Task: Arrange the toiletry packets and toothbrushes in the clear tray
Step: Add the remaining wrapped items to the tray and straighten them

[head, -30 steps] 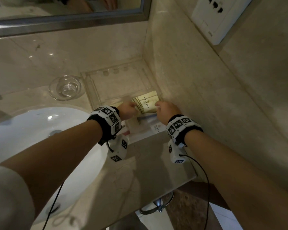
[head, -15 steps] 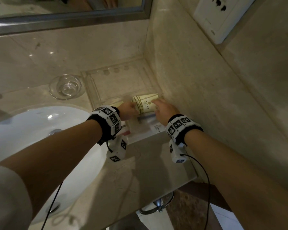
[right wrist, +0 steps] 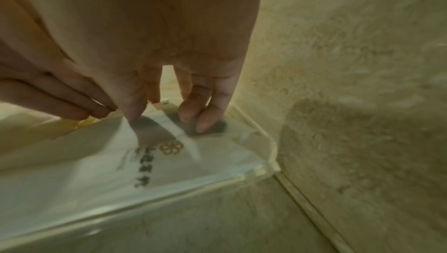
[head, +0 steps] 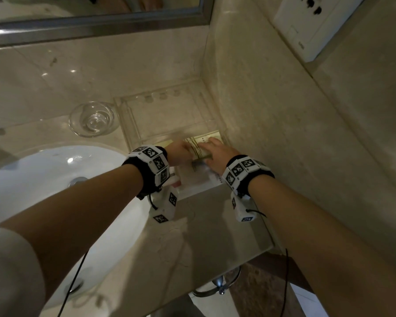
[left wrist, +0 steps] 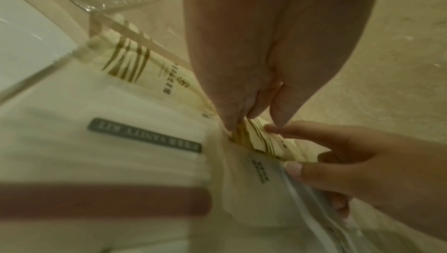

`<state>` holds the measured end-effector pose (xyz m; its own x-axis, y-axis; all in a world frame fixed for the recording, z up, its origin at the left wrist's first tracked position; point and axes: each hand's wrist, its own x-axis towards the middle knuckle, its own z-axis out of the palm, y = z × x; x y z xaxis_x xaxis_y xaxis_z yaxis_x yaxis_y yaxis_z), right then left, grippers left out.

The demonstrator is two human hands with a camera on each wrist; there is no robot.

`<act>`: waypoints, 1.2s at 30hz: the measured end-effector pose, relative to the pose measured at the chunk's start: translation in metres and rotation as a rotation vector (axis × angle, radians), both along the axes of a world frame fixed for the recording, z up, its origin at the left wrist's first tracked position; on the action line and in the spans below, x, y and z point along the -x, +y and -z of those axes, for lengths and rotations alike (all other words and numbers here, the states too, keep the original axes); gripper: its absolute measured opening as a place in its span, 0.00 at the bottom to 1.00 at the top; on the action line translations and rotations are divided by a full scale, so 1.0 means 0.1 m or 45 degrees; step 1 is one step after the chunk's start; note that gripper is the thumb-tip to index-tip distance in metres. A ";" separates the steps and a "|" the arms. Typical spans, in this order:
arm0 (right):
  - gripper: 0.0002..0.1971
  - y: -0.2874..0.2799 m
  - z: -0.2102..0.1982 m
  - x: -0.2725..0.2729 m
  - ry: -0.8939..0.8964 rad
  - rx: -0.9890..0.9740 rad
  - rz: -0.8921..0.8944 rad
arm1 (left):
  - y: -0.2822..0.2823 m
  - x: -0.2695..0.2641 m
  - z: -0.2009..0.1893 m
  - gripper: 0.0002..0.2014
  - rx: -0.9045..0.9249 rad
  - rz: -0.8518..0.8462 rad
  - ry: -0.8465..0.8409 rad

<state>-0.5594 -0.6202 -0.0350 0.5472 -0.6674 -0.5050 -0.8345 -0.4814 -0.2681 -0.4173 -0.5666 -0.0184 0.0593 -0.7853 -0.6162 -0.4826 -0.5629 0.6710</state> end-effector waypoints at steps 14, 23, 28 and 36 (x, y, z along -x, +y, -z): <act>0.15 0.14 -0.24 0.01 -0.052 0.056 0.068 | 0.09 -0.24 -0.08 0.19 0.066 -0.085 0.065; 0.19 0.24 -0.16 0.05 0.059 0.034 0.111 | 0.24 -0.19 -0.01 0.20 0.121 0.284 -0.311; 0.18 0.27 -0.14 0.08 0.009 0.015 0.164 | 0.24 -0.08 0.04 0.20 0.137 0.436 -0.461; 0.19 0.31 -0.12 0.14 -0.042 0.019 0.194 | 0.24 -0.07 0.04 0.16 0.239 0.379 -0.446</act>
